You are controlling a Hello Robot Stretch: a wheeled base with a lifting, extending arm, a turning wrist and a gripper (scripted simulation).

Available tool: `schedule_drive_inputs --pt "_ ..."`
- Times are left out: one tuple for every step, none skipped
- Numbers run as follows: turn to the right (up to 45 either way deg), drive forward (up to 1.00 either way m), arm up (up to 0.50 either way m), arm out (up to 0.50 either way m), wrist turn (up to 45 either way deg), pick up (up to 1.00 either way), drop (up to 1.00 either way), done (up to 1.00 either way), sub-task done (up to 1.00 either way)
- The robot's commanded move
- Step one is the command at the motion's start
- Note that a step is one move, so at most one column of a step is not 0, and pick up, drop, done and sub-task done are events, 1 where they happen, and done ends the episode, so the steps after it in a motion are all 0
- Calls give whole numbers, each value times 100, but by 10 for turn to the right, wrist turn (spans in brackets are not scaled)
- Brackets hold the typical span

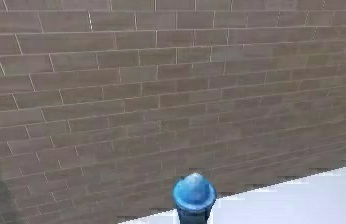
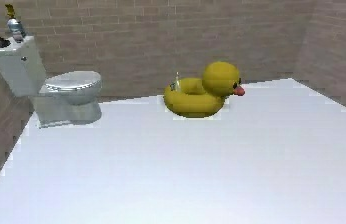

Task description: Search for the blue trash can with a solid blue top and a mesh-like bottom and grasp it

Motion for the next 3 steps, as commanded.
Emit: schedule_drive_inputs --pt "0 35 0 0 0 0 0 0 0" --pt "-450 0 0 0 0 0 0 0 0" --pt "-270 0 0 0 0 0 0 0 0"
